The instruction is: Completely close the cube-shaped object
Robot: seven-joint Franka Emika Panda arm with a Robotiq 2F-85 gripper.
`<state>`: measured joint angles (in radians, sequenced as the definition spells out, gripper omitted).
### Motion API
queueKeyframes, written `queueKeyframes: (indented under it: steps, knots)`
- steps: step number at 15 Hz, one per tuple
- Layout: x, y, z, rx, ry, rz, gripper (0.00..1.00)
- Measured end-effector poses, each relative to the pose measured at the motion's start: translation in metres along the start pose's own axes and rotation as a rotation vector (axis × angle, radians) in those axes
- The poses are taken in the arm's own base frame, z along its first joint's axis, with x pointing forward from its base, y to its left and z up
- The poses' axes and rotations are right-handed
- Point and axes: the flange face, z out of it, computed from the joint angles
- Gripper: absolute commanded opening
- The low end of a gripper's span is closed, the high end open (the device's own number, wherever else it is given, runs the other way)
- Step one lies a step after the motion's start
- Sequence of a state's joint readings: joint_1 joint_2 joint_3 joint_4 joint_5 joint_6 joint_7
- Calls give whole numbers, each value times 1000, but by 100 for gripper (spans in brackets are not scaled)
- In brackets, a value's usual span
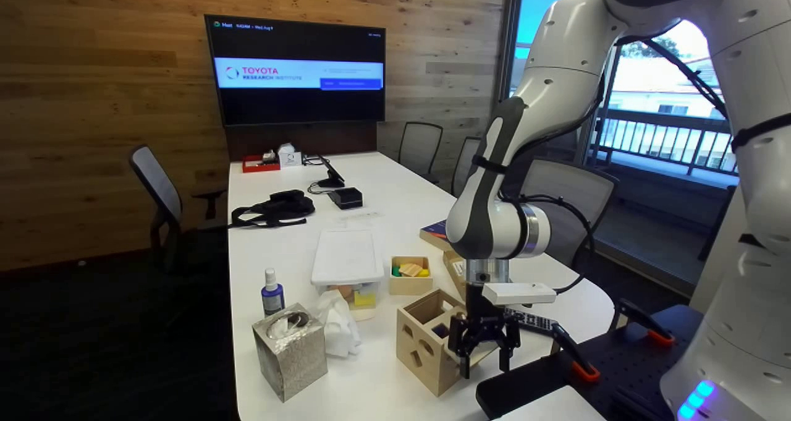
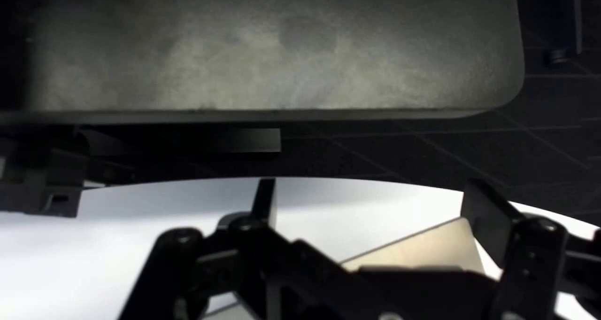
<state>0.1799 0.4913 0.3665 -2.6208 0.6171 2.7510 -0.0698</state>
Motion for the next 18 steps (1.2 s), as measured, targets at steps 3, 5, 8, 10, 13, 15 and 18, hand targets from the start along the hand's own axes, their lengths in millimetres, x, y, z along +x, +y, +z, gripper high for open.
queueKeyframes:
  steps: [3, 5, 8, 10, 13, 15, 18]
  knots:
    - [3, -2, -2, -26, 26, -57, 100]
    - [7, -3, -5, -52, 64, -92, 100]
    - [13, -2, -8, -103, 132, -127, 100]
    - [16, -3, -9, -137, 174, -144, 100]
    - [17, -8, -8, -176, 230, -179, 100]
    - [18, -9, -8, -195, 265, -202, 100]
    - [22, -10, -9, -237, 325, -240, 100]
